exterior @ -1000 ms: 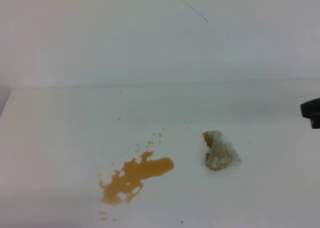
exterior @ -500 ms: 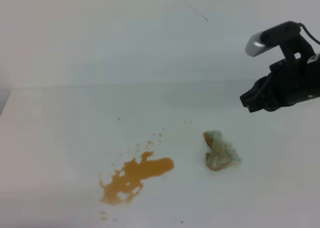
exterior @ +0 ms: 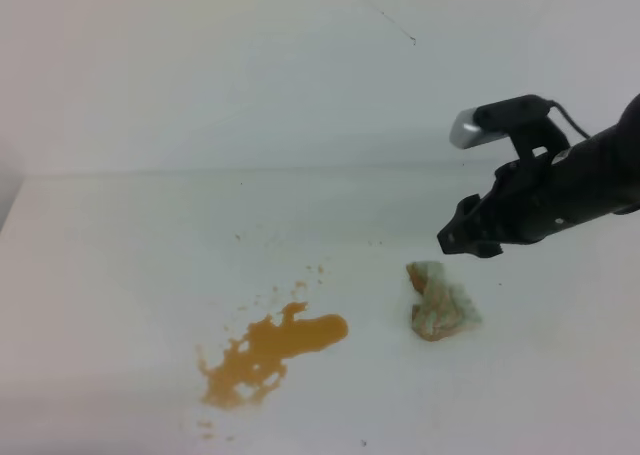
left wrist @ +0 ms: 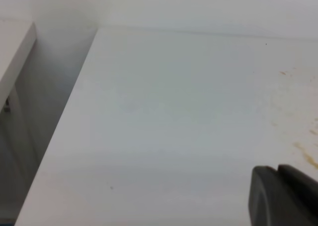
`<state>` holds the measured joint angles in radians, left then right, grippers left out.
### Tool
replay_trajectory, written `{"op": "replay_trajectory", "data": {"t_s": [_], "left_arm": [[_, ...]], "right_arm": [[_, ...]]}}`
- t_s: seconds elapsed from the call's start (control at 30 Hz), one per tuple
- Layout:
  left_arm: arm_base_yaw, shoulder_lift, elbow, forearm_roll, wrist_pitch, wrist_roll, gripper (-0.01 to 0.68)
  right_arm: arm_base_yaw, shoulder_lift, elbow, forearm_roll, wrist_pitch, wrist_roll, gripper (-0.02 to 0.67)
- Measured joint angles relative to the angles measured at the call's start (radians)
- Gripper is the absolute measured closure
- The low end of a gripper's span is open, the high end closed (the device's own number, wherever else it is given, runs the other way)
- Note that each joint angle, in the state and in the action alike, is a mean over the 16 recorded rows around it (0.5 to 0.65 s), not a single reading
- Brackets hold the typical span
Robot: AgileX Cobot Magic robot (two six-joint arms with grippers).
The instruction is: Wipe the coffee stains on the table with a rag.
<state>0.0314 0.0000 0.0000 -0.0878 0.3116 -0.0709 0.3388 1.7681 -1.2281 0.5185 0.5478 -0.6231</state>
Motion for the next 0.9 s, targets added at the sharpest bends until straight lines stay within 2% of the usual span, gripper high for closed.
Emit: {"op": "replay_trajectory", "data": {"t_s": [0.3, 0.9], "left_arm": [[0.0, 0.0, 0.0, 0.0, 0.0, 0.0, 0.672], [0.0, 0.0, 0.0, 0.0, 0.0, 0.0, 0.672]], "right_arm": [[0.066, 0.119, 0.0, -0.002, -0.104, 0.042, 0.248], [0.084, 0.265, -0.003, -0.054, -0.176, 0.126, 0.26]]}}
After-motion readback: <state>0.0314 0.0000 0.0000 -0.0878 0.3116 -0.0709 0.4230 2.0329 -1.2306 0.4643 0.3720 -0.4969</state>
